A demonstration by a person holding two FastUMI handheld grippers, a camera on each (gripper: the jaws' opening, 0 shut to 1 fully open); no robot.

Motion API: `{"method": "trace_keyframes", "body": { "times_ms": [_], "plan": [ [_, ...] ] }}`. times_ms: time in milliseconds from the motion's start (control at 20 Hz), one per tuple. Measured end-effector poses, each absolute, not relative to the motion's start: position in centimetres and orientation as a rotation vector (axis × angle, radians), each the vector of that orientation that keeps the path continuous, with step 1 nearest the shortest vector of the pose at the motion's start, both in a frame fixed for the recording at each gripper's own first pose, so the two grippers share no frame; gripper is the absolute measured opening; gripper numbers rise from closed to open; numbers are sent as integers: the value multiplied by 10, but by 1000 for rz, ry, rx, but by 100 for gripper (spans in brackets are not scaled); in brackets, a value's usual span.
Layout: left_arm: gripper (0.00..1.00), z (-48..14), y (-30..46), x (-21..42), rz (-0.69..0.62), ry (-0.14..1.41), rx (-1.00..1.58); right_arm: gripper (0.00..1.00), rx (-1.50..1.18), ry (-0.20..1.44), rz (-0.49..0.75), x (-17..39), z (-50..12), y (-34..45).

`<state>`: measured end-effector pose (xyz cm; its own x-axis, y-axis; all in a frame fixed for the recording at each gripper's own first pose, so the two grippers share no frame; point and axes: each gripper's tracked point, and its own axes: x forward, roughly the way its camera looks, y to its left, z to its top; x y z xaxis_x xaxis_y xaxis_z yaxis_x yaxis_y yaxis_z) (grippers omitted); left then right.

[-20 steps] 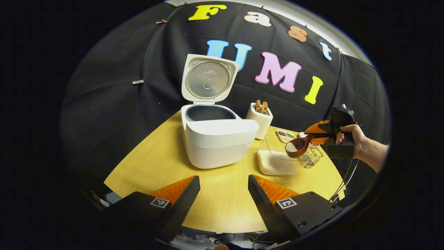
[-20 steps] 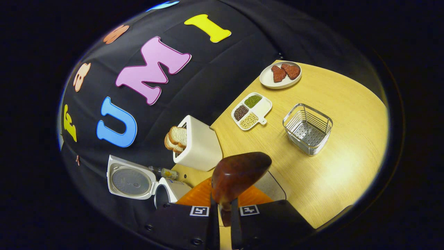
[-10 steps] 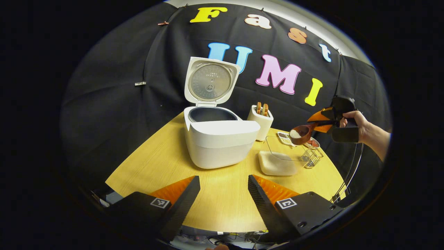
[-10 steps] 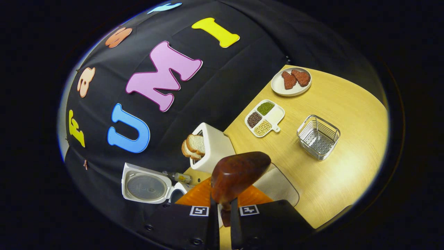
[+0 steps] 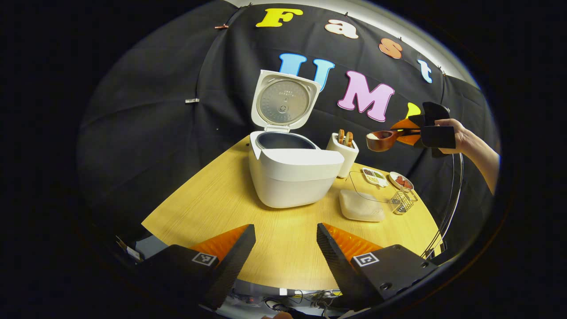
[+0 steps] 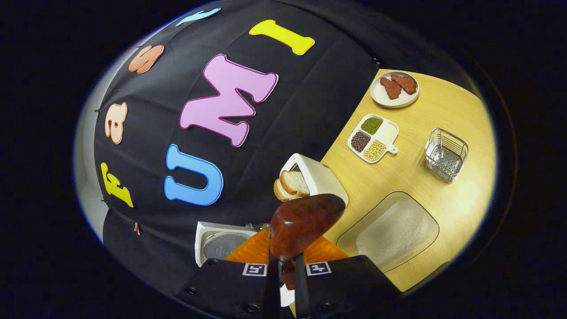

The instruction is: Close the left gripper, press the button to open the rice cooker; take a wooden spoon from the chopstick holder with the right hand, scoop a spoonful of rice and pour it into the rice cooker, then put the wooden spoon back into the chopstick holder.

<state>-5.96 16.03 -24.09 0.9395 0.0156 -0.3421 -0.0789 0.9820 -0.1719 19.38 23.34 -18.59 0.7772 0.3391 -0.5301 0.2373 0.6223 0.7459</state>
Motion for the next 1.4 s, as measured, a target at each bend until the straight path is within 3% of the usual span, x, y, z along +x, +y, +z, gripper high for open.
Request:
{"method": "trace_keyframes", "body": {
  "times_ms": [400, 850, 1400],
  "plan": [
    [96, -244, 181, -61, 89, 334, -202, 17, 938, 739, 175, 209, -178, 335],
    [98, -286, 201, -83, 165, 422, -308, 17, 724, 726, 301, 219, -208, 428],
    [96, -249, 203, -69, 171, 371, -315, 17, 234, 501, 481, 232, -228, 487]
  ]
}}
